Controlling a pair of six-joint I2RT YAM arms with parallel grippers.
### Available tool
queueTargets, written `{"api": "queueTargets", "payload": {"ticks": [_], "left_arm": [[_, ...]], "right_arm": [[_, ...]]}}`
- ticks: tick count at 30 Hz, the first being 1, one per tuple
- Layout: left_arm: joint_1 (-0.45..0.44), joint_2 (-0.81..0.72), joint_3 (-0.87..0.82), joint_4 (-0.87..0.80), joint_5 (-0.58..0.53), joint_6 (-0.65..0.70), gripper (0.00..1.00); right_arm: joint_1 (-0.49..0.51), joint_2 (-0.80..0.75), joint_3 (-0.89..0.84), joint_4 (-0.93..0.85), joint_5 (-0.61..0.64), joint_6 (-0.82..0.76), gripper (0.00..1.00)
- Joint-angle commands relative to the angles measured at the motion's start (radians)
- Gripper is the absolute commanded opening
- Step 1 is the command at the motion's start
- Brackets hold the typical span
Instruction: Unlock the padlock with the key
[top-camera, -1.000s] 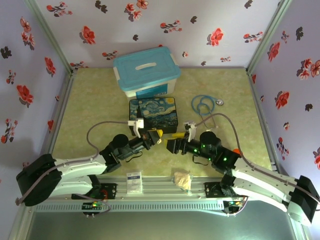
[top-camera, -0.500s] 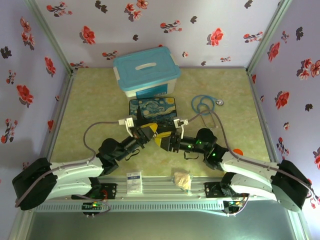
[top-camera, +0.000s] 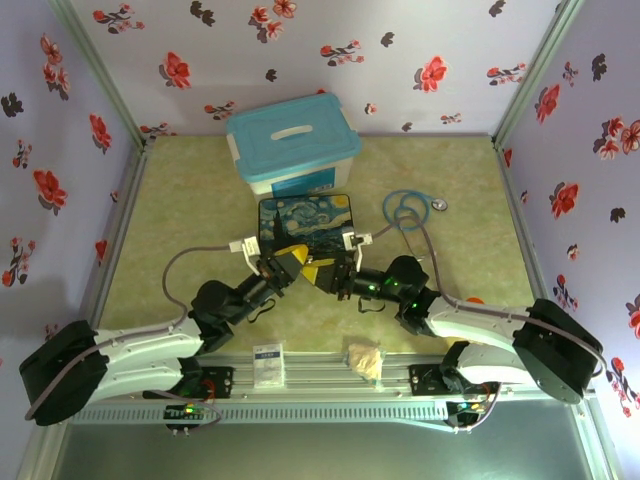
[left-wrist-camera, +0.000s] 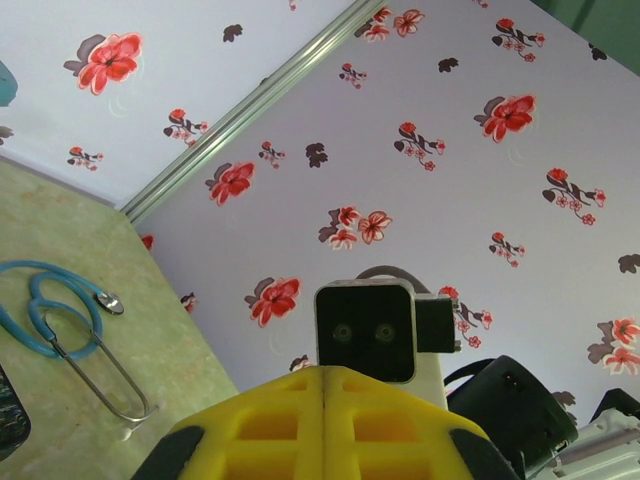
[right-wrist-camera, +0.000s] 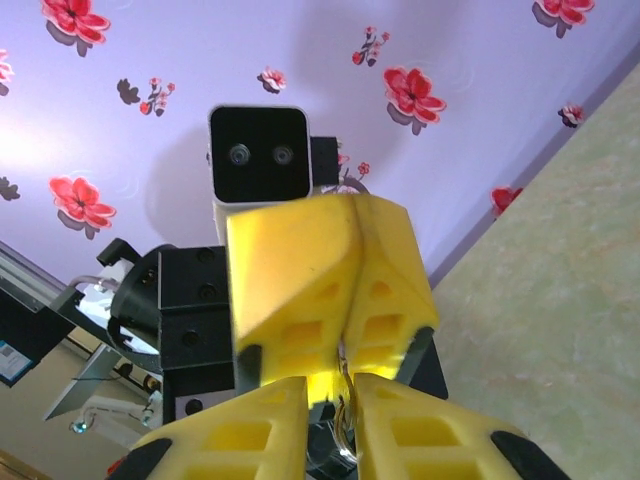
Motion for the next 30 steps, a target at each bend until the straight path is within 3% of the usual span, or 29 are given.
{"api": "queueTargets", "payload": {"ticks": [1, 15, 30], "left_arm": [[-0.001, -0.013, -0.013, 0.04, -0.025, 0.02, 0.0], [-0.001, -0.012, -0.027, 0.098, -0.046, 0.031, 0.0], [-0.001, -0.03, -0.048, 0.101, -0.116, 0.017, 0.0]], "right_arm": [[-0.004, 0.004, 0.035, 0.067, 0.021, -0.003, 0.17], [0.0, 0.141, 0.055, 0.231, -0.012, 0.074, 0.18], [0.004, 0.16, 0.053, 0.235, 0.0, 0.071, 0.23]]}}
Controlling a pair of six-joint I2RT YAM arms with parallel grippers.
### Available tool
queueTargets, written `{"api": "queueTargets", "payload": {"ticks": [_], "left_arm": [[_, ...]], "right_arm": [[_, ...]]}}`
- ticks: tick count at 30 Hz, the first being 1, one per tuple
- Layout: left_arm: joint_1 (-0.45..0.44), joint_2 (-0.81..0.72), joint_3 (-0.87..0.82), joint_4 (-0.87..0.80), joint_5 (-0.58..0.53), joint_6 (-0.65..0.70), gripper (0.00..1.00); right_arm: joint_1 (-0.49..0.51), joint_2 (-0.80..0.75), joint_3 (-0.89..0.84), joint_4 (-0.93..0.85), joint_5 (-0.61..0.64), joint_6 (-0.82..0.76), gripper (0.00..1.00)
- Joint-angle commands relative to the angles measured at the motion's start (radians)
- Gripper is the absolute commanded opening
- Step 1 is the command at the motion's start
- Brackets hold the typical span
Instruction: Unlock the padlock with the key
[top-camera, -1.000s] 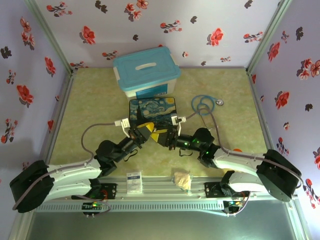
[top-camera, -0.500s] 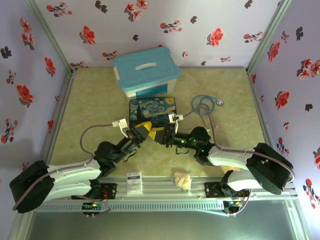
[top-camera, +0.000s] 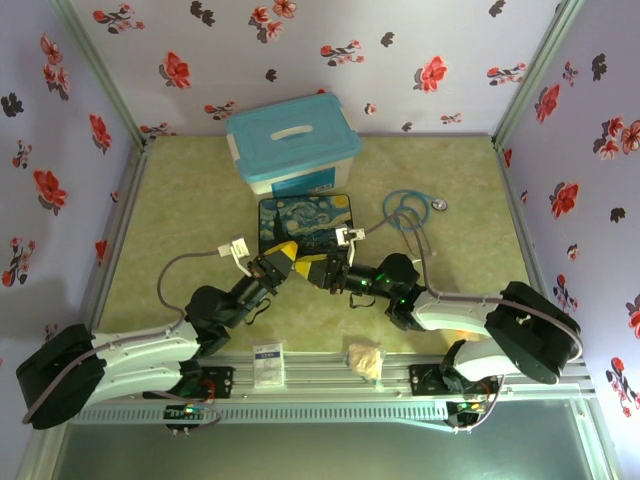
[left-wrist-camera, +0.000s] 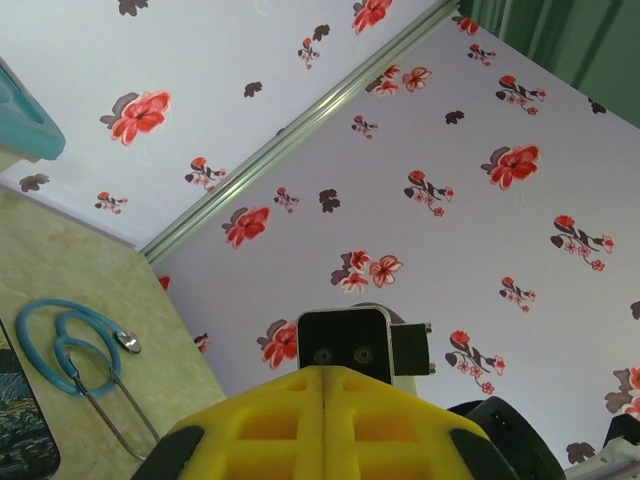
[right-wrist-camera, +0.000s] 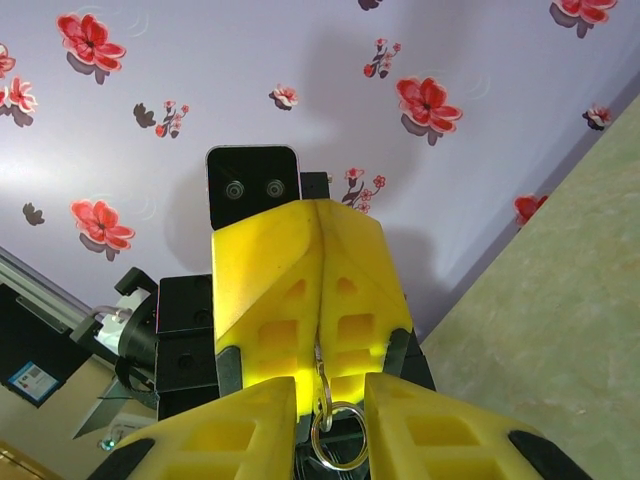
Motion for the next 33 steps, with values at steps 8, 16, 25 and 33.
{"api": "queueTargets", "payload": {"ticks": [8, 16, 25, 33], "left_arm": [[-0.001, 0.0, -0.005, 0.046, -0.02, 0.004, 0.0], [-0.001, 0.001, -0.013, 0.047, -0.027, 0.004, 0.0], [0.015, -0.059, -0.073, 0.028, -0.094, -0.009, 0.42], [0.04, -0.184, -0.028, -0.287, -0.063, -0.051, 0.6]], "right_arm": [[0.01, 0.065, 0.044, 0.131, -0.01, 0.03, 0.24], [0.016, 0.095, 0.053, 0.169, -0.018, 0.055, 0.03], [-0.008, -0.033, -0.039, 0.013, 0.031, -0.017, 0.0], [-0.008, -0.211, -0.003, -0.388, 0.052, -0.188, 0.0]]}}
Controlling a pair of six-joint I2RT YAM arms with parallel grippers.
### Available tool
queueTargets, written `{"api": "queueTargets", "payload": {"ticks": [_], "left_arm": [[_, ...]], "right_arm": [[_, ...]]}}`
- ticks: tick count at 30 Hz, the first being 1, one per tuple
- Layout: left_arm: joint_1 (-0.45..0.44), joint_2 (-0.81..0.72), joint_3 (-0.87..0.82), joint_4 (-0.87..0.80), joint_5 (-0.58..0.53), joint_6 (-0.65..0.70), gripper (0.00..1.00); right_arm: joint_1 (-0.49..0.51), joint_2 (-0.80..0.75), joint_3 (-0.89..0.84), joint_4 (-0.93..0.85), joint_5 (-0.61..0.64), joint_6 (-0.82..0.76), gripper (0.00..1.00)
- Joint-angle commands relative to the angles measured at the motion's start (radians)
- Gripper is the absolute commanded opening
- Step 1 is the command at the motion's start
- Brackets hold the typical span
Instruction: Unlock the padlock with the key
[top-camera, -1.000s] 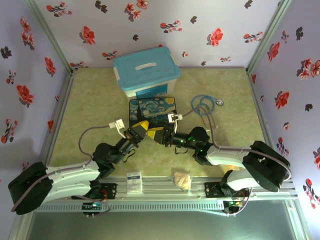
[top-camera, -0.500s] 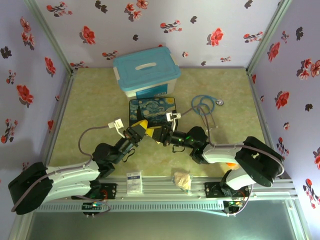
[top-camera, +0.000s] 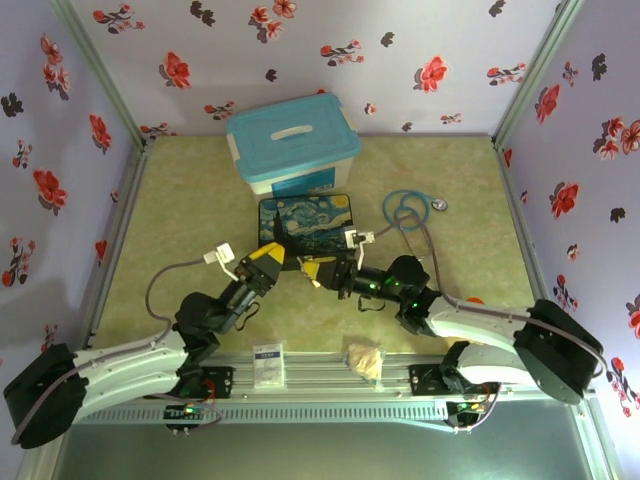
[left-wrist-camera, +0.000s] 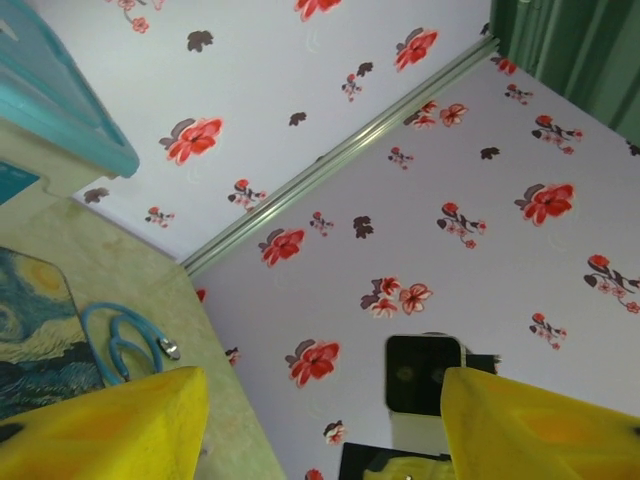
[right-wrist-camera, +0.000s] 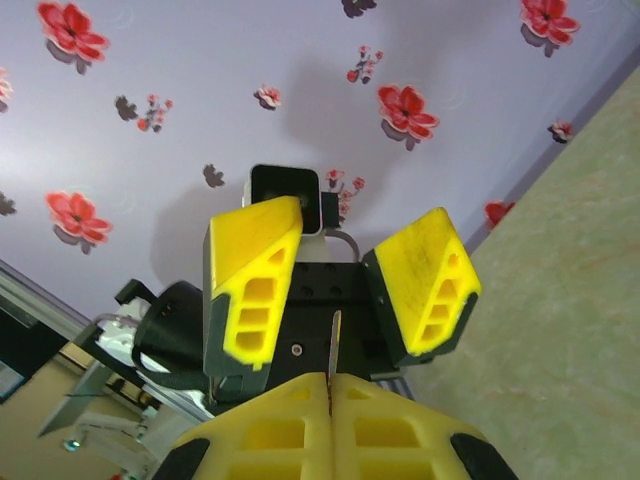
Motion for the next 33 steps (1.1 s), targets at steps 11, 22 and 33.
{"api": "queueTargets", "payload": {"ticks": [11, 22, 33], "left_arm": [[0.035, 0.122, 0.119, -0.274, 0.202, -0.032, 0.56], [0.073, 0.392, 0.248, -0.604, 0.223, -0.061, 0.68], [-0.01, 0.604, 0.381, -0.733, 0.022, 0.031, 0.65]], "right_arm": [[-0.032, -0.114, 0.04, -0.517, 0.097, -0.161, 0.0], [-0.176, -0.259, -0.037, -0.842, 0.122, -0.198, 0.0], [-0.198, -0.317, -0.089, -0.865, 0.119, -0.205, 0.0]]}}
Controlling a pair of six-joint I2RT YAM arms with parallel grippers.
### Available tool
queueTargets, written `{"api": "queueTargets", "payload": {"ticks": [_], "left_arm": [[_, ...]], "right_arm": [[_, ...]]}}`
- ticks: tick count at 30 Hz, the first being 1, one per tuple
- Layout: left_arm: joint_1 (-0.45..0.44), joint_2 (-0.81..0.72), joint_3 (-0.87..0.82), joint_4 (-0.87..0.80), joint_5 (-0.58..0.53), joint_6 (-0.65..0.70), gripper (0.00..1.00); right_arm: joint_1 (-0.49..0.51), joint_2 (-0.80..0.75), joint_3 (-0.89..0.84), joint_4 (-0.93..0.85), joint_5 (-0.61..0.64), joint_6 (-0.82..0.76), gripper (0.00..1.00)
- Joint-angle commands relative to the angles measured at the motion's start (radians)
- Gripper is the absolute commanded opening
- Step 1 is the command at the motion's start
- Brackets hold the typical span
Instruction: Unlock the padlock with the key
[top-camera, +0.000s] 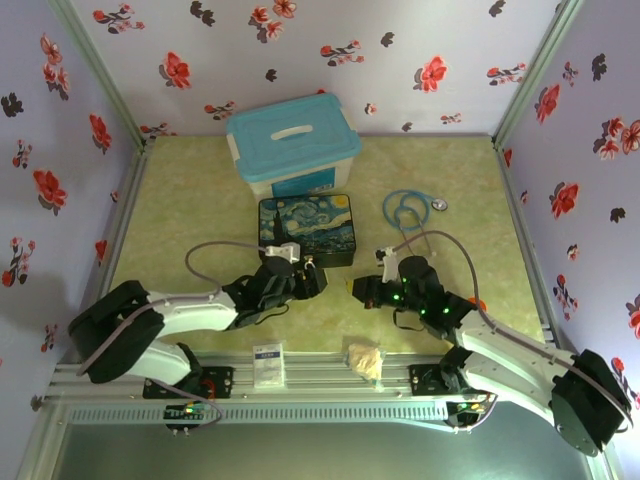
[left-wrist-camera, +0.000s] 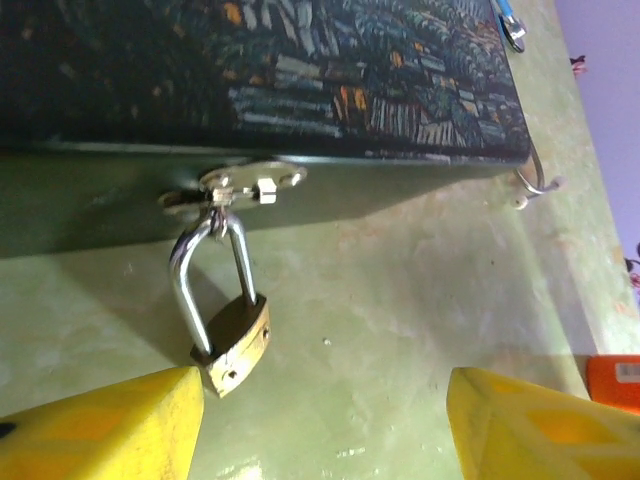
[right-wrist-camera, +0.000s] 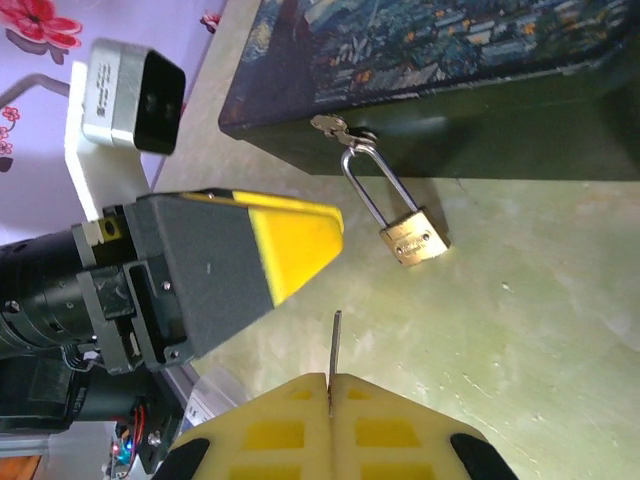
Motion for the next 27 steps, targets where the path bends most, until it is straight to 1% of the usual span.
{"api": "queueTargets", "payload": {"ticks": [1, 4, 7, 10, 12, 16, 20, 25, 27], "left_arm": [[-0.017, 0.041, 0.028, -0.059, -0.114, 0.039, 0.65], [-0.022, 0.074, 0.044, -0.072, -0.135, 0.041, 0.65], [-0.033, 0.097, 0.033, -0.043, -0.185, 0.028, 0.65], [-0.034, 0.141, 0.021, 0.046, -0.183, 0.036, 0.64], [-0.035, 0.18, 0.036, 0.076, -0.17, 0.043, 0.61], [-0.044, 0.247, 0.083, 0.075, -0.151, 0.056, 0.53], [-0.053, 0.276, 0.093, 0.061, -0.153, 0.043, 0.47], [-0.056, 0.261, 0.071, 0.081, -0.147, 0.025, 0.3], [-0.056, 0.241, 0.062, 0.082, -0.143, 0.023, 0.24]], "right_arm": [[-0.011, -0.024, -0.009, -0.019, 0.01, -0.031, 0.0], [-0.016, -0.031, -0.015, -0.016, 0.004, -0.032, 0.0], [-0.019, -0.031, -0.022, -0.007, -0.001, -0.029, 0.0], [-0.021, -0.035, -0.034, -0.004, 0.003, -0.028, 0.0], [-0.025, -0.037, -0.04, -0.001, 0.005, -0.028, 0.0], [-0.029, -0.039, -0.044, -0.007, 0.005, -0.03, 0.0], [-0.031, -0.044, -0.051, -0.007, 0.009, -0.027, 0.0], [-0.032, -0.02, -0.057, 0.018, 0.017, -0.012, 0.0], [-0.033, 0.011, -0.068, 0.076, 0.009, 0.016, 0.0]]}}
